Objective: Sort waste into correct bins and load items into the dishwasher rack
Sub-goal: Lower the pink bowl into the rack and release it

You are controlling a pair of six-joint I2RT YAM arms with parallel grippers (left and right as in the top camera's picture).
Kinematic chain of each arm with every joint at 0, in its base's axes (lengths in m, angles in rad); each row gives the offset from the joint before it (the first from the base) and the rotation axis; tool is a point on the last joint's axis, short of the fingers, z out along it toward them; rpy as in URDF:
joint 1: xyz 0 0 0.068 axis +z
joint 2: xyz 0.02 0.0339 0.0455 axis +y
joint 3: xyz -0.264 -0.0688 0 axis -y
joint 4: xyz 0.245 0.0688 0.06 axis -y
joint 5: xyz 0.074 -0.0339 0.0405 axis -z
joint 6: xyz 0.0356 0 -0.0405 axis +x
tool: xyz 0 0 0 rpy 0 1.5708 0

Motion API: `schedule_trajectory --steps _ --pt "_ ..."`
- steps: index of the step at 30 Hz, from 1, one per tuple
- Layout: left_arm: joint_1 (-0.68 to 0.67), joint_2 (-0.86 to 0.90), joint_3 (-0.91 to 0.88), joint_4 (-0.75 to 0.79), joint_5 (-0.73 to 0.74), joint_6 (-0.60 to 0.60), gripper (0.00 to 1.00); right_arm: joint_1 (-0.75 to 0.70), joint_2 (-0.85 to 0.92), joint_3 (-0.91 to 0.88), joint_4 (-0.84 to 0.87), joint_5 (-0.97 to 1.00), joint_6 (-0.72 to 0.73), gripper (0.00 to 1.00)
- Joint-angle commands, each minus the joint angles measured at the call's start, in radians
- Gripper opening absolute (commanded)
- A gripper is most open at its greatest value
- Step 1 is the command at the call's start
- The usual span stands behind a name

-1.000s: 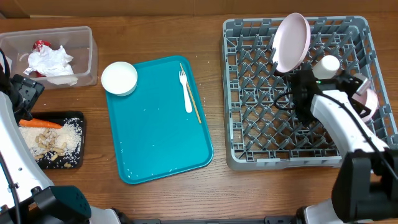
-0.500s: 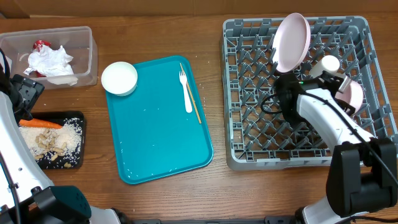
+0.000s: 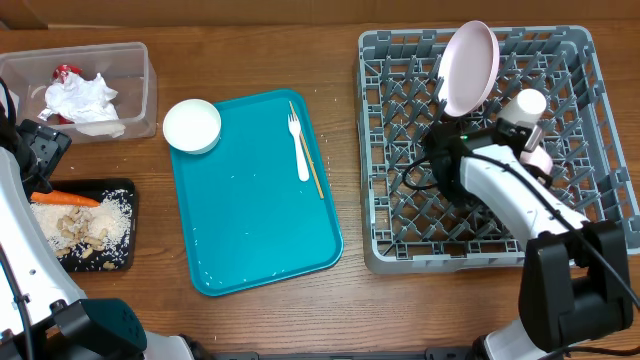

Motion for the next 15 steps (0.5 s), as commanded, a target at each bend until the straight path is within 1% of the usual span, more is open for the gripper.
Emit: schedule_trajectory --steps 1,3,5,10,11,12,15 --pt "0.0 0.005 -0.005 -0.002 -0.021 -0.013 1.0 0.048 -0.013 0.046 -0.014 -0.089 0.007 0.36" --pt "0.0 0.005 -0.005 -0.002 -0.021 -0.013 1.0 0.069 -0.035 0.086 -0.035 -0.151 0.007 0.46" --pt "0.0 0.005 -0.005 -0.002 -0.021 -0.013 1.0 0.084 -0.064 0.137 -0.066 -0.244 0.0 0.49" --pt "0.0 0.005 -0.005 -0.002 -0.021 -0.014 1.0 0.089 -0.148 0.309 -0.201 -0.504 -0.009 0.66" --pt "0.0 0.005 -0.005 -0.002 -0.021 -0.014 1.0 0.088 -0.165 0.353 -0.231 -0.549 -0.028 0.7" --pt "0.0 0.005 -0.005 -0.002 -0.021 -0.013 1.0 0.085 -0.189 0.414 -0.263 -0.599 -0.074 0.82" --pt "0.0 0.005 -0.005 -0.002 -0.021 -0.013 1.0 0.06 -0.233 0.509 -0.271 -0.646 -0.184 0.92"
